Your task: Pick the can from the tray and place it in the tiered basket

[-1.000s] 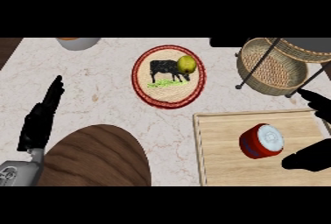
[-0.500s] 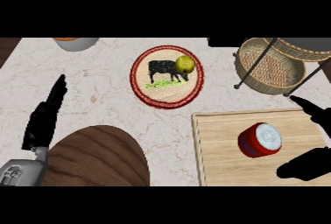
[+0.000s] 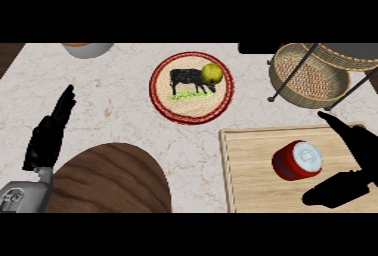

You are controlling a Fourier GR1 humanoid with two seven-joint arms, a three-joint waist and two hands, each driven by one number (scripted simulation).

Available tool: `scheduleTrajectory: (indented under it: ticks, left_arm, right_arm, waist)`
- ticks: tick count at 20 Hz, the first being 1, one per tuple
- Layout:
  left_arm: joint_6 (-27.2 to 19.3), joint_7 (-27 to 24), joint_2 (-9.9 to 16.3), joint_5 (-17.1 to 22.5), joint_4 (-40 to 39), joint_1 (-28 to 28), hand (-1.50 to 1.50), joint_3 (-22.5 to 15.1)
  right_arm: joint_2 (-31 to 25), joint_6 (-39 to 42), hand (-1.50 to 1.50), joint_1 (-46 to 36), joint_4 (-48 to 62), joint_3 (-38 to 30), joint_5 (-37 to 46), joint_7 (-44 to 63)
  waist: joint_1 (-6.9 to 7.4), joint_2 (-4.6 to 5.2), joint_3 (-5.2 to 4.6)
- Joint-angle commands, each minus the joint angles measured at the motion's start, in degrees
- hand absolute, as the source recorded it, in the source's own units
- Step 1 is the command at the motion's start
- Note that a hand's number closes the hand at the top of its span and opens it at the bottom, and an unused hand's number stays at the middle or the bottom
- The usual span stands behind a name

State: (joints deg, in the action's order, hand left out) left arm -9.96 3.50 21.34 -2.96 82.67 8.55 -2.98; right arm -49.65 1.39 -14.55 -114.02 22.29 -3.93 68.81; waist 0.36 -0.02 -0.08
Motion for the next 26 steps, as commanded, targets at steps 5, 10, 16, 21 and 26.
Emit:
scheduleTrajectory:
  ticks: [5,10,16,21,26]
  left_arm:
    - [0.7,0.8,0.0,-0.6,-0.3,1.2,0.0,1.2]
    - [-0.2,2.4,-1.4,-1.9,2.5,0.2,0.0,0.6]
    - [1.2,0.9,-1.4,-1.5,1.8,0.0,0.0,2.3]
    - [2.3,1.8,-1.8,-2.1,5.3,-3.2,0.0,1.7]
    - [1.6,2.5,-2.9,-3.7,4.3,-2.3,0.0,2.0]
  right_arm:
    - [4.0,-0.1,-1.5,-1.4,0.7,1.1,1.3,13.1]
    - [7.4,0.0,-1.5,-0.4,7.5,2.3,5.2,7.6]
    - [11.1,0.8,-1.5,0.1,11.6,2.8,7.0,5.3]
    - [12.4,4.0,-1.5,-0.6,12.9,-0.2,5.3,4.6]
    - [16.8,3.5,-1.5,-0.9,14.3,0.1,7.4,4.8]
  waist:
    - [-0.42,-0.05,0.0]
    - [0.06,-0.01,0.05]
    - [0.12,0.04,0.06]
    - [0.05,-0.05,0.07]
    - [-0.08,-0.04,0.06]
